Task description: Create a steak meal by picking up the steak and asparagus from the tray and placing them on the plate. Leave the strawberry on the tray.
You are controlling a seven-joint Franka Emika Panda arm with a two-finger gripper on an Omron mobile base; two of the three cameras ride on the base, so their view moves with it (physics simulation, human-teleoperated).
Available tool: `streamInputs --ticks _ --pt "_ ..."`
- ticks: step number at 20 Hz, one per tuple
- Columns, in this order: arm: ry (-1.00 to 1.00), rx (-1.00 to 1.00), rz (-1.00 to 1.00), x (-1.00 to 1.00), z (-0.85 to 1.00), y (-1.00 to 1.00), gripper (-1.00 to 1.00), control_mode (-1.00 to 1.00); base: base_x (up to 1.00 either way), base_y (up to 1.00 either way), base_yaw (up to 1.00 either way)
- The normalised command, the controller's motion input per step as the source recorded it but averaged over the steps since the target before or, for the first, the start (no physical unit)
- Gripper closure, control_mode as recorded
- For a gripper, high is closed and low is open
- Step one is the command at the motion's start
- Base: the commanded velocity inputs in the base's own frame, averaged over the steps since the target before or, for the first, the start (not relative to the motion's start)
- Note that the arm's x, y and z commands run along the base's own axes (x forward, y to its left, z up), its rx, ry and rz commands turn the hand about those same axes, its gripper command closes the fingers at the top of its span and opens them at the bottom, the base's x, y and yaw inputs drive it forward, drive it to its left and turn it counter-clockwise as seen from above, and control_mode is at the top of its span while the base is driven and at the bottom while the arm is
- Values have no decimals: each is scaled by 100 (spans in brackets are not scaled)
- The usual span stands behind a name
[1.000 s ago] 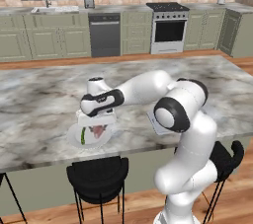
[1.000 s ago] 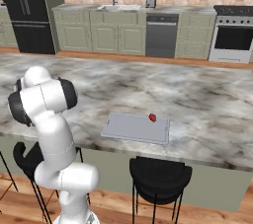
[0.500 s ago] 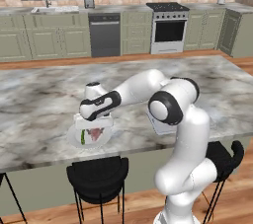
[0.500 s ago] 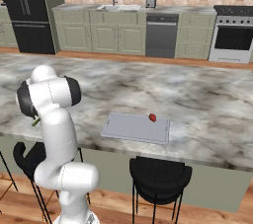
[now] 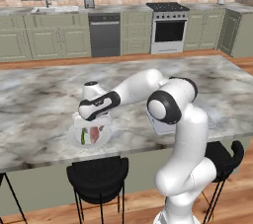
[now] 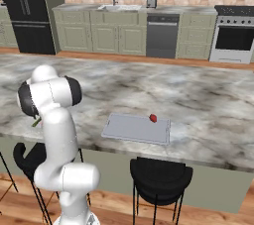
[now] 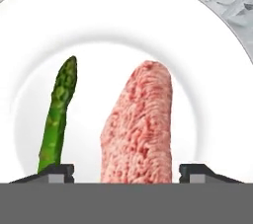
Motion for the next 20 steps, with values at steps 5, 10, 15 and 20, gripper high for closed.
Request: streamInputs --ticks 5,10,15,20 --pt "-19 0 0 -13 21 0 -100 -100 0 0 0" --pt "-19 0 -1 -53 71 -16 -100 -100 0 0 0" --pt "-14 3 -1 -60 88 -35 -100 -100 0 0 0" --pt "-15 6 0 -54 70 -51 -100 -100 0 0 0"
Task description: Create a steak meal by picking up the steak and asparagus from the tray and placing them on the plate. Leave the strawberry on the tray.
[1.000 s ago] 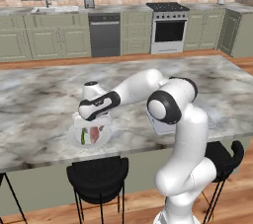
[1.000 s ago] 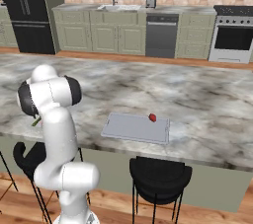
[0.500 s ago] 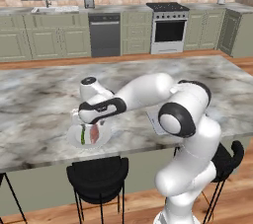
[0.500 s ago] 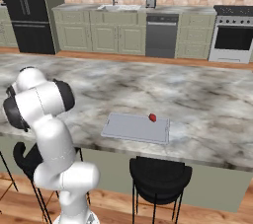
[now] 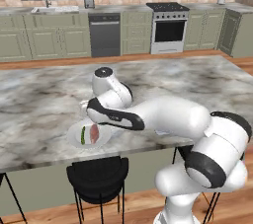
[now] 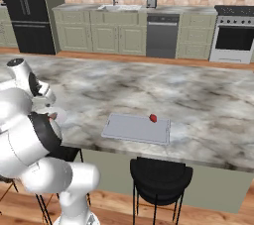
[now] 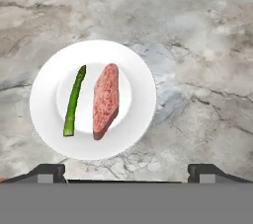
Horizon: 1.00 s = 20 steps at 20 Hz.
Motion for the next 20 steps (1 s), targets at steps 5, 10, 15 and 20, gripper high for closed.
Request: streamInputs --ticks 5,10,15,20 --pt "-2 5 5 -18 5 -68 -100 -100 0 0 0" --pt "0 6 6 -12 0 -73 -100 -100 0 0 0" --pt "0 4 1 -2 0 -66 -100 -100 0 0 0" --pt "0 0 0 -1 0 -38 -100 -100 0 0 0"
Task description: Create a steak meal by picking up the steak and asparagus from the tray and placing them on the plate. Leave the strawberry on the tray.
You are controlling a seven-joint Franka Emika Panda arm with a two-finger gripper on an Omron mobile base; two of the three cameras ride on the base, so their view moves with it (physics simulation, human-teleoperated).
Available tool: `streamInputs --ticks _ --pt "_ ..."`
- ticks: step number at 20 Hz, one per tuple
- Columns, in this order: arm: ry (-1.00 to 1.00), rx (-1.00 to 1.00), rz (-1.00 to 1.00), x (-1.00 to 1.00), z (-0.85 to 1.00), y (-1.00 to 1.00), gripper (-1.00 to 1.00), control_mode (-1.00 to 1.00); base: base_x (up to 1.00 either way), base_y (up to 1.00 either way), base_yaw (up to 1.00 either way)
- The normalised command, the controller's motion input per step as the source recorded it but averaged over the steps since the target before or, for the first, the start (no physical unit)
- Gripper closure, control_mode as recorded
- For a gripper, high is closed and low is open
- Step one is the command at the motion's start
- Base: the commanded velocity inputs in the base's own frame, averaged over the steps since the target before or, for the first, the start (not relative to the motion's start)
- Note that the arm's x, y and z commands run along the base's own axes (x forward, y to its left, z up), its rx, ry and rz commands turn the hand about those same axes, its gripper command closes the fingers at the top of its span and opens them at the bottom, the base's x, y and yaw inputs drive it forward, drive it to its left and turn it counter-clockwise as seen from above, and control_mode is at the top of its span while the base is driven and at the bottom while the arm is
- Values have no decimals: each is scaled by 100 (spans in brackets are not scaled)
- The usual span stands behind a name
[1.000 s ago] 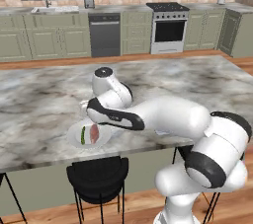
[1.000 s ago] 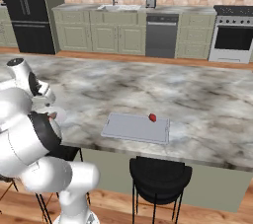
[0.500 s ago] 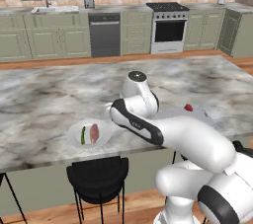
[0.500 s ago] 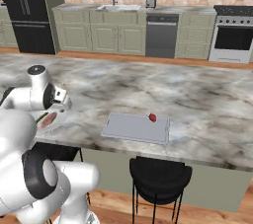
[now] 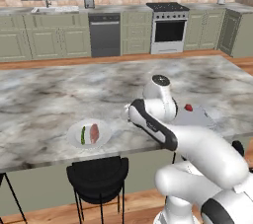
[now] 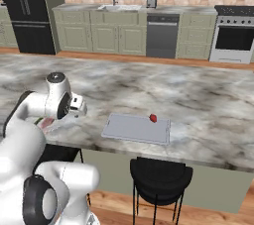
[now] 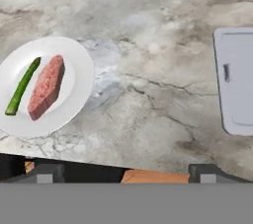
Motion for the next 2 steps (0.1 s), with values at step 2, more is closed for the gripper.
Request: streamInputs --ticks 2 --pt "0 0 0 0 0 -24 -100 -100 0 0 0"
